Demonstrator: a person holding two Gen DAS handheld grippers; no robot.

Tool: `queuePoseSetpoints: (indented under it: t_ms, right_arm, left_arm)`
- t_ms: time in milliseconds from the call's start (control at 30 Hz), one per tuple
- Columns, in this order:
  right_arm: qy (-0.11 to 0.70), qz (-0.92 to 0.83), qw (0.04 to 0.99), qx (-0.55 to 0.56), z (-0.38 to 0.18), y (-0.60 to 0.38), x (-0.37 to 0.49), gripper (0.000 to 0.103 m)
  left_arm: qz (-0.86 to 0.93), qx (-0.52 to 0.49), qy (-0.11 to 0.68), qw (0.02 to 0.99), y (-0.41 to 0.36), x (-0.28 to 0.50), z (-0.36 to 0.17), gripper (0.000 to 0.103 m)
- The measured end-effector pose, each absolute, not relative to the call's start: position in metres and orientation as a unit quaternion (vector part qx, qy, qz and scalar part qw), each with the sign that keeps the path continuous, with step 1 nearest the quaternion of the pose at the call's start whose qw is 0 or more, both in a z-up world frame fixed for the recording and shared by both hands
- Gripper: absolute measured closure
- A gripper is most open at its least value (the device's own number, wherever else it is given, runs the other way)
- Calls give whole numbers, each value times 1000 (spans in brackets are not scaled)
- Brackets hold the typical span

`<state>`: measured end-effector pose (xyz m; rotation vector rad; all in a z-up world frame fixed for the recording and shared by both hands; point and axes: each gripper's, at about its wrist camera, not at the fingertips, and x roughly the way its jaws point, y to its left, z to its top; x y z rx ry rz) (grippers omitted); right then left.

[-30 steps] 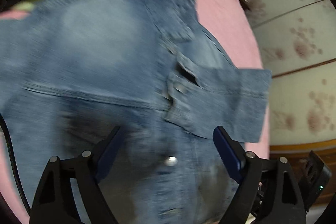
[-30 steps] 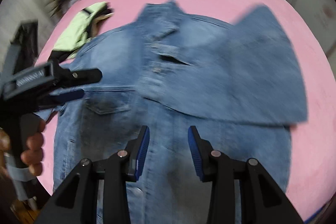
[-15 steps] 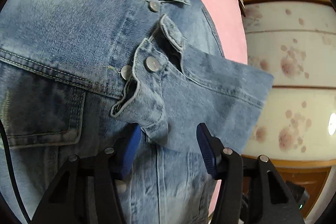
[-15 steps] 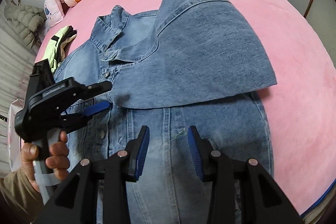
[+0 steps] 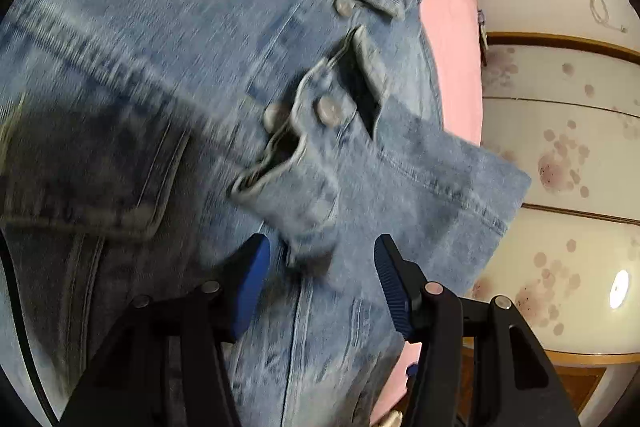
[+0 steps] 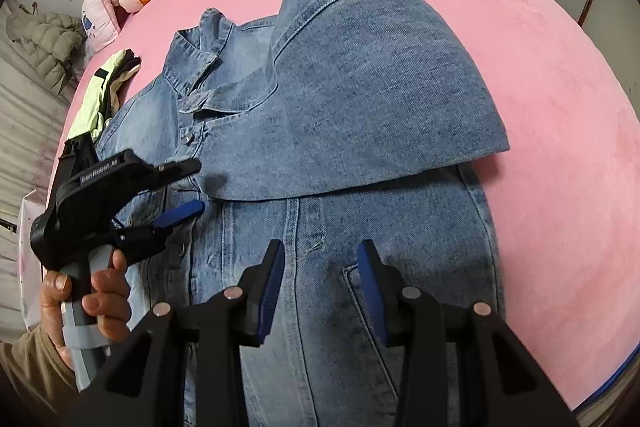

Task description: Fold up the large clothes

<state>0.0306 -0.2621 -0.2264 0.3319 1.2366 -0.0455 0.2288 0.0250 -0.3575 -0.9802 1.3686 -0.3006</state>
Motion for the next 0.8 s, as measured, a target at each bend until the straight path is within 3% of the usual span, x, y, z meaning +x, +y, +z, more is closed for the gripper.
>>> queuePoseSetpoints:
  t_ms: [133, 167, 233, 333, 633, 733, 800]
  right_arm:
    - [576, -19, 803, 155, -228, -263, 31, 65]
    - [576, -18, 802, 156, -229, -264, 31, 65]
    - [577, -20, 801, 156, -231, -265, 31, 65]
    - [579, -23, 800, 157, -233, -268, 29, 65]
    - [571, -39, 810, 128, -227, -281, 31, 65]
    - [574, -44, 810, 108, -230, -283, 35, 65]
    - [576, -47, 810, 101, -233, -284, 39, 65]
  left_arm:
    - [-125, -438, 595, 662, 23, 245, -360, 50]
    - [-121, -439, 592, 665, 22, 248, -360, 55]
    - [-111, -427, 587, 679, 20, 250, -354, 79]
    - [-103, -406, 578, 700, 19, 251, -330, 83]
    - [-95, -321, 446, 830, 61, 248, -191, 84]
    - [-47, -288, 451, 843, 94, 242, -192, 82]
    - [-11, -290, 495, 819, 115, 237, -221, 81]
